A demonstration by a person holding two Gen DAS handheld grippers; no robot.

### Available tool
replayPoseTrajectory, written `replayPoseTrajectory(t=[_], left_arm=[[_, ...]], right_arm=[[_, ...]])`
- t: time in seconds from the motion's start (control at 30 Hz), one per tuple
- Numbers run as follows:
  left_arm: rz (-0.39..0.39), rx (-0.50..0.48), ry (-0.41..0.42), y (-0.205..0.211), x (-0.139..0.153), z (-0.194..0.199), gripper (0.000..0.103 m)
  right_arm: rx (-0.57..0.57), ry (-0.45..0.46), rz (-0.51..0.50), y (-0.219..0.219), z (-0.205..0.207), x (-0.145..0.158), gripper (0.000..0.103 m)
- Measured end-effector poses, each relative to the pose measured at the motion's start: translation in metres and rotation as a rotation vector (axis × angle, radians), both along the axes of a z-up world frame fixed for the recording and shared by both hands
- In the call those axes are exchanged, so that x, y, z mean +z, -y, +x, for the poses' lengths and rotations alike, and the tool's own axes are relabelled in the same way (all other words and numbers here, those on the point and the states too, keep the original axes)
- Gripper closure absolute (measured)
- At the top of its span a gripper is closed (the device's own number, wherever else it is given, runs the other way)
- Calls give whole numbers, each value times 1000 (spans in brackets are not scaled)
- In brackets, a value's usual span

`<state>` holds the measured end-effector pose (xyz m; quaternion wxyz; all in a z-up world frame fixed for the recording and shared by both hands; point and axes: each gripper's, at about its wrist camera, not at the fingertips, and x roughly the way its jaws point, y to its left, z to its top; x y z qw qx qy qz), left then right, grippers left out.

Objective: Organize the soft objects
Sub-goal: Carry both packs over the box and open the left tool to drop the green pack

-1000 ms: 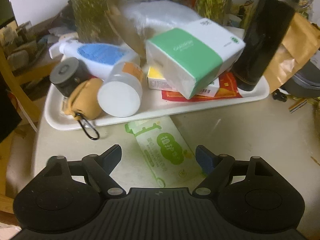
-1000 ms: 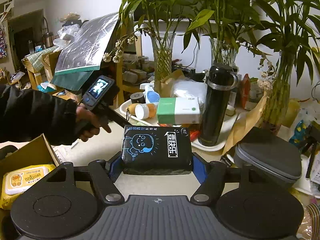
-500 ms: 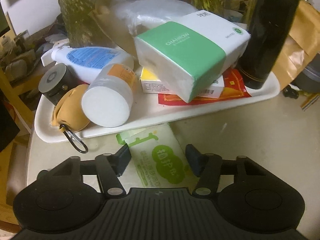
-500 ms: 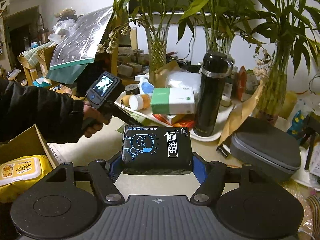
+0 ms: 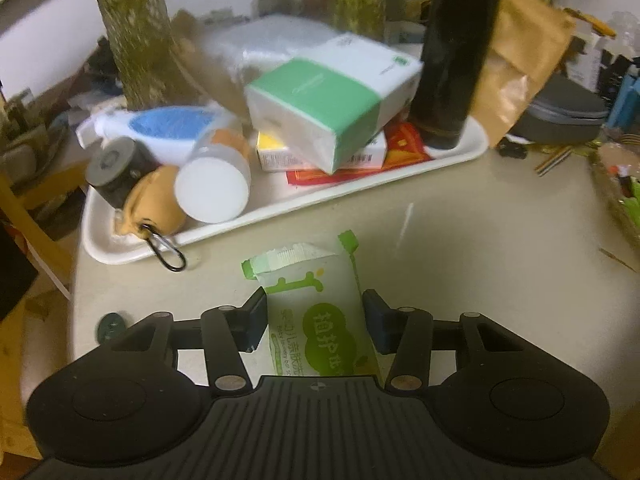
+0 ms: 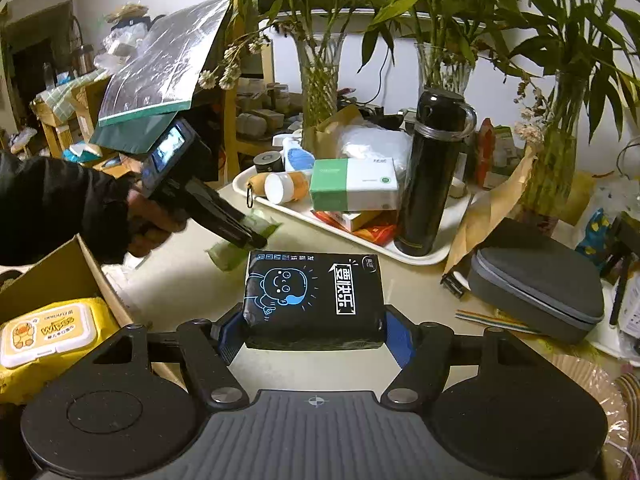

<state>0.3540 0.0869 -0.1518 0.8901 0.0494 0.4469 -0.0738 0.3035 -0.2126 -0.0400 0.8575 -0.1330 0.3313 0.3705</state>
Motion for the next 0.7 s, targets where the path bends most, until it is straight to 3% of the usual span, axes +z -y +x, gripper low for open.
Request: replayPoseTrajectory(t=[0.33,0.7], left_arm=[[32,-3,57,-1,42,-36,55],[76,1,115,1,88,-74,55]], right_arm=[[1,0,-23,-6,-17,8,30],[-34,3,-138,-11,-32,27,30]])
